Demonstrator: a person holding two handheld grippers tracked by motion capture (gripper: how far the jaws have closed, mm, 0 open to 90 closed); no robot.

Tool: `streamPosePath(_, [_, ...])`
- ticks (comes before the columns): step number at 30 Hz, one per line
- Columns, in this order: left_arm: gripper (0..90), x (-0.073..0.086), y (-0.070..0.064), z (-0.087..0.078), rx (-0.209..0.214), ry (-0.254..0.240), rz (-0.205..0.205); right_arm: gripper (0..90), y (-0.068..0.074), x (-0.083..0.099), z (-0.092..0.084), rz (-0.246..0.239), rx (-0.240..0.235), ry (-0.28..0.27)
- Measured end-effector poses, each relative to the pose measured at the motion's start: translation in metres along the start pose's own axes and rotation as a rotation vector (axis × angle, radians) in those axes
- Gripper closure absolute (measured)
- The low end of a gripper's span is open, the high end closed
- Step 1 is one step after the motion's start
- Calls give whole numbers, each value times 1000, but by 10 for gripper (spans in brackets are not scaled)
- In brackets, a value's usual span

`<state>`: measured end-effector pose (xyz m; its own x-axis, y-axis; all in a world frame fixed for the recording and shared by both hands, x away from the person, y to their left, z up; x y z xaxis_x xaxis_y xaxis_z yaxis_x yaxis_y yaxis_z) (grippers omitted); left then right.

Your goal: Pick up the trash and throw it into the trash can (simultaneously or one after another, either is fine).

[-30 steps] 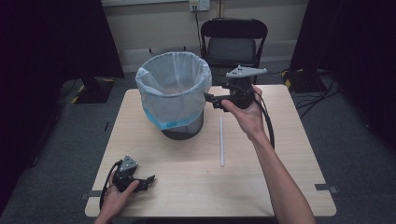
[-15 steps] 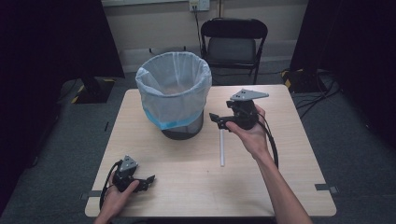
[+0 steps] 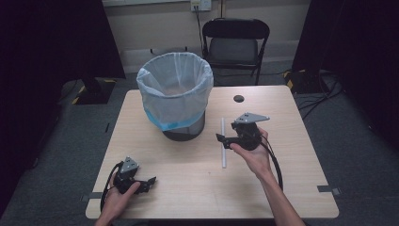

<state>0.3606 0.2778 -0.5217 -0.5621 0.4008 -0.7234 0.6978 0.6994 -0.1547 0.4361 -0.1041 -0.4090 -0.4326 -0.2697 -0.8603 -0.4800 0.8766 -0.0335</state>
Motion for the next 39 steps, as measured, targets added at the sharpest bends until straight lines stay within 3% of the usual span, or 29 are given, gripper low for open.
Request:
streamPosePath(10, [74,0,0,0,0,0,0,314,0,39,12,23,-2,62])
streamPosePath(17, [73,0,0,0,0,1,0,349,4,65,24,8,16,131])
streamPosePath(24, [74,0,0,0,0,-3,-3,466,10,85,36,8,30,180])
streamPosePath(30, [73,0,0,0,0,0,0,501,14,94,45,-13,44,195])
streamPosePath(35, [73,0,0,0,0,0,0,572,16,94,48,-60,98,195])
streamPosePath(39, [73,0,0,0,0,0,0,596,12,94,46,-54,131,215])
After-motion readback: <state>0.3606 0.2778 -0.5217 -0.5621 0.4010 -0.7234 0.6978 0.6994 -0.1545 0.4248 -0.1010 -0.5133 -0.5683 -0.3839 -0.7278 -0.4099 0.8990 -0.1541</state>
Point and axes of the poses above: each handheld gripper's, and its own axes: z roughly forward along the jaws, x roughly out of its underside, y roughly to its left, the point moved 3 cm from there along z, roughly forward along the jaws, and after that the axes turned 13 degrees about x, right-handed, at the moved point
